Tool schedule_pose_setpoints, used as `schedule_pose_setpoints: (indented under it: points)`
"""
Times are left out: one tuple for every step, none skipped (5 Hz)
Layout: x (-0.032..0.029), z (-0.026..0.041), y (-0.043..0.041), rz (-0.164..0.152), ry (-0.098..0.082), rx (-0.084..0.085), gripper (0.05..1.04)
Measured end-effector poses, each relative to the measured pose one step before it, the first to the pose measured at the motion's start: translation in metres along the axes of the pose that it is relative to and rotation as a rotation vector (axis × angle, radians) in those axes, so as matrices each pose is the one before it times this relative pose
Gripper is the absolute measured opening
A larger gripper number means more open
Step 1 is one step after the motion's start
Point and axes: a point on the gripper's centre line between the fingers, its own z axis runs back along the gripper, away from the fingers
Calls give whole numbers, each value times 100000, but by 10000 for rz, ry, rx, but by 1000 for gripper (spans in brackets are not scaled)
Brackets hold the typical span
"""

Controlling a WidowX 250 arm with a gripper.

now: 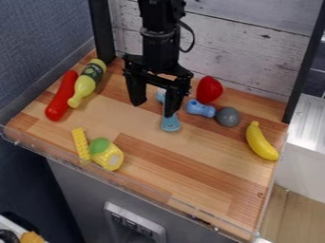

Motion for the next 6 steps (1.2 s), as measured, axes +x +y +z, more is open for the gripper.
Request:
schedule_pose_setpoints:
  points:
    - [123, -246, 1963, -1216, 51, 12, 999]
    - [884, 10, 3140, -1901, 104, -14, 997]
    - [847, 151, 3917, -2046, -1, 70, 995]
    - [-197, 103, 3543, -1753, -48, 93, 999]
    - [-1535, -707, 2137, -659, 69, -227, 999]
    - [57, -185, 584, 205, -56, 92, 999]
